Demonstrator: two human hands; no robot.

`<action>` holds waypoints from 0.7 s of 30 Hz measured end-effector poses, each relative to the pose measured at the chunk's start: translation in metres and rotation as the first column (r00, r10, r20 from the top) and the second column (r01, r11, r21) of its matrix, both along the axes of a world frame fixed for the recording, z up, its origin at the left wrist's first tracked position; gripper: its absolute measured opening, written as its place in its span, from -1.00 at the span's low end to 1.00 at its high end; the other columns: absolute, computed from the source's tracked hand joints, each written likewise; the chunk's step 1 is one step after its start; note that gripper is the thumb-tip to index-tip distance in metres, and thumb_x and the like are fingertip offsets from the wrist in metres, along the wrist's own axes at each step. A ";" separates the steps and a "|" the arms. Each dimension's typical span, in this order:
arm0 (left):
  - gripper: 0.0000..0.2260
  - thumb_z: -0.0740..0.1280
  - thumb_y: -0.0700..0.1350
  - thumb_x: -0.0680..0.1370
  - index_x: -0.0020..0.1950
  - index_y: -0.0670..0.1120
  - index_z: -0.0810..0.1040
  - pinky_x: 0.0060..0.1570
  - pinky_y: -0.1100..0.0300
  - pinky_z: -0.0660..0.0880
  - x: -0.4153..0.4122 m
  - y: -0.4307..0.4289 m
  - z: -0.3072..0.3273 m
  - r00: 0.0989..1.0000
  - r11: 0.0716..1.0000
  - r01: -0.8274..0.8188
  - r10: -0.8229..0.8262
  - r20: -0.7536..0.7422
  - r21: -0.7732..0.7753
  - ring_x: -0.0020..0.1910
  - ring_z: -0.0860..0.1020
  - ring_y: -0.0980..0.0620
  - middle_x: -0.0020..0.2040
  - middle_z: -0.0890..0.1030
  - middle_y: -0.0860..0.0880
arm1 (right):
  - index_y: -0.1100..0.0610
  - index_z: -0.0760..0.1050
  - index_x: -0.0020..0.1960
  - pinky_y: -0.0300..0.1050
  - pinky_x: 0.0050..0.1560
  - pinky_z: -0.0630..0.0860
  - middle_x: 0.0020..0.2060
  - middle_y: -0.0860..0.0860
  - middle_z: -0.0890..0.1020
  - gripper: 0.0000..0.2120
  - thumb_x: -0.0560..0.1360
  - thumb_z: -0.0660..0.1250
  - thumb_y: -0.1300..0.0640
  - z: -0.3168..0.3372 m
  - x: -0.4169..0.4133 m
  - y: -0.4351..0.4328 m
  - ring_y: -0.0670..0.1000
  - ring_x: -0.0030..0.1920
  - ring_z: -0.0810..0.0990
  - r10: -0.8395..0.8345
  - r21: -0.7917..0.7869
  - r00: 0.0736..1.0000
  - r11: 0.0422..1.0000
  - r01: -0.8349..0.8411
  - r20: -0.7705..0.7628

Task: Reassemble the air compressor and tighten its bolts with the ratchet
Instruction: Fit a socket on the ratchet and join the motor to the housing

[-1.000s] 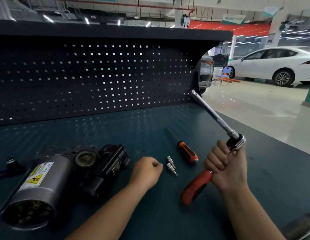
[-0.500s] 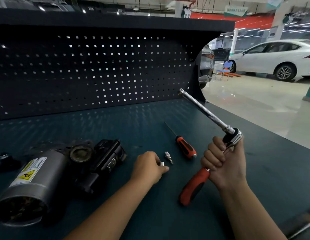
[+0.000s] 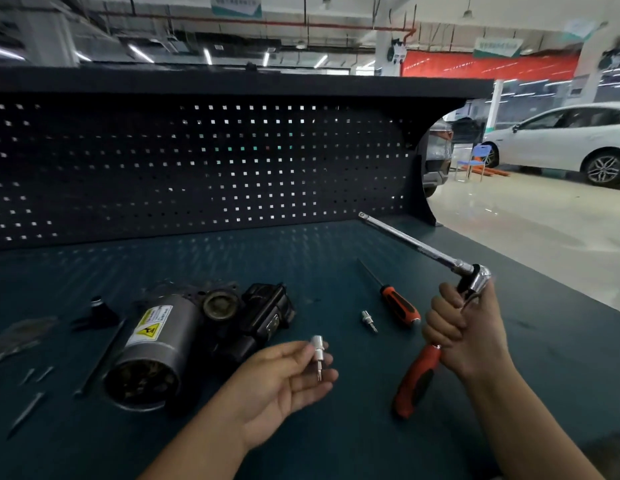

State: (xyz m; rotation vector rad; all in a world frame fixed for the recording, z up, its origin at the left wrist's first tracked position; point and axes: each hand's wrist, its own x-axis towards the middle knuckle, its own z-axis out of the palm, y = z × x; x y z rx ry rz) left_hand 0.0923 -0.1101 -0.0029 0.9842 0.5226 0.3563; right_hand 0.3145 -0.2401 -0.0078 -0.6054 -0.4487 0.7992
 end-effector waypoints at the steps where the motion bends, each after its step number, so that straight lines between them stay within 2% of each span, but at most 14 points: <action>1: -0.83 0.32 -0.24 0.41 -0.09 -0.29 0.65 -0.38 0.20 0.58 -0.008 0.000 0.004 0.999 1.000 -0.002 0.003 0.037 -0.031 -0.26 0.68 -0.08 -0.16 0.68 -0.20 | 0.05 0.28 -0.49 -0.30 -0.62 -0.03 -0.56 -0.06 0.01 -0.37 0.47 -0.05 -0.42 0.005 -0.002 -0.002 -0.09 -0.58 -0.05 0.019 -0.025 0.999 1.000 -0.017 0.047; 3: -0.81 0.32 -0.22 0.36 -0.16 -0.27 0.69 -0.36 0.21 0.58 -0.020 0.000 0.012 0.996 0.999 0.014 -0.010 0.091 -0.040 -0.21 0.68 -0.08 -0.10 0.68 -0.23 | 0.05 0.27 -0.49 -0.33 -0.60 -0.01 -0.57 -0.06 0.02 -0.38 0.44 -0.03 -0.43 0.015 -0.008 -0.007 -0.08 -0.59 -0.04 0.055 -0.074 0.989 0.996 -0.046 0.137; 5: -0.80 0.31 -0.21 0.37 -0.17 -0.24 0.70 -0.34 0.22 0.59 -0.029 -0.002 0.019 0.991 0.998 0.047 -0.043 0.127 -0.030 -0.17 0.69 -0.08 -0.05 0.68 -0.23 | 0.05 0.26 -0.48 -0.35 -0.59 0.01 -0.58 -0.05 0.03 -0.36 0.52 -0.07 -0.40 0.023 -0.014 -0.011 -0.08 -0.60 -0.03 0.070 -0.107 0.978 0.993 -0.050 0.199; 10: -0.83 0.36 -0.18 0.36 -0.18 -0.21 0.71 -0.35 0.20 0.58 -0.036 -0.013 0.021 0.985 0.991 0.130 -0.130 0.117 0.010 -0.20 0.68 -0.09 -0.05 0.67 -0.24 | 0.05 0.20 -0.48 -0.34 -0.61 -0.01 -0.59 -0.05 0.00 -0.36 0.56 -0.13 -0.38 0.033 -0.020 -0.022 -0.08 -0.59 -0.09 0.079 -0.093 0.975 0.994 -0.061 0.209; 12: -0.83 0.42 -0.13 0.36 -0.13 -0.20 0.68 -0.35 0.21 0.57 -0.032 -0.019 0.014 0.987 0.987 0.152 -0.155 0.050 0.056 -0.24 0.67 -0.06 -0.07 0.68 -0.22 | 0.09 0.16 -0.40 -0.29 -0.56 -0.04 -0.57 -0.03 -0.01 -0.39 0.57 -0.10 -0.37 0.030 -0.018 -0.025 -0.07 -0.56 -0.12 0.231 0.018 0.966 0.972 -0.235 0.118; 14: -0.86 0.43 -0.13 0.45 -0.05 -0.17 0.60 -0.35 0.26 0.54 -0.022 -0.025 -0.001 0.991 0.974 0.124 -0.111 -0.081 0.188 -0.29 0.65 0.03 -0.12 0.70 -0.13 | 0.13 0.20 -0.26 -0.20 -0.49 -0.04 -0.51 -0.05 0.06 -0.41 0.56 -0.12 -0.38 0.028 -0.020 -0.026 -0.10 -0.50 -0.01 0.441 0.159 0.896 0.883 -0.442 0.043; 16: -0.92 0.40 -0.14 0.51 -0.09 -0.12 0.55 -0.36 0.31 0.48 -0.002 -0.028 -0.016 0.977 0.888 0.080 0.020 -0.213 0.452 -0.37 0.58 0.12 -0.22 0.68 -0.03 | 0.15 0.20 -0.21 -0.14 -0.47 -0.08 -0.49 -0.04 0.08 -0.40 0.54 -0.13 -0.40 0.027 -0.021 -0.030 -0.08 -0.48 0.02 0.439 0.197 0.894 0.872 -0.448 0.089; 18: -0.89 0.39 -0.08 0.51 -0.17 -0.04 0.51 -0.33 0.33 0.44 0.024 -0.026 -0.027 0.934 0.697 0.103 0.178 -0.311 0.709 -0.37 0.53 0.15 -0.26 0.63 0.03 | 0.13 0.20 -0.24 -0.13 -0.47 -0.12 -0.50 -0.04 0.05 -0.42 0.55 -0.09 -0.38 0.023 -0.014 -0.029 -0.08 -0.49 -0.02 0.498 0.206 0.861 0.836 -0.509 0.103; 19: -0.88 0.38 -0.05 0.50 -0.18 -0.02 0.48 -0.30 0.33 0.44 0.038 -0.025 -0.029 0.907 0.612 0.119 0.254 -0.337 0.782 -0.31 0.54 0.14 -0.24 0.62 0.04 | 0.14 0.20 -0.21 -0.12 -0.46 -0.10 -0.48 -0.03 0.07 -0.43 0.55 -0.10 -0.38 0.021 -0.014 -0.031 -0.07 -0.47 0.00 0.559 0.246 0.822 0.786 -0.567 0.106; 21: -0.87 0.36 -0.05 0.52 -0.13 -0.04 0.43 -0.19 0.26 0.46 0.067 -0.019 -0.031 0.864 0.521 0.107 0.372 -0.339 0.847 -0.13 0.57 0.07 -0.10 0.61 -0.02 | 0.16 0.18 -0.15 -0.11 -0.44 -0.07 -0.45 -0.02 0.11 -0.42 0.56 -0.14 -0.37 0.020 -0.014 -0.035 -0.06 -0.44 0.05 0.555 0.280 0.825 0.779 -0.561 0.107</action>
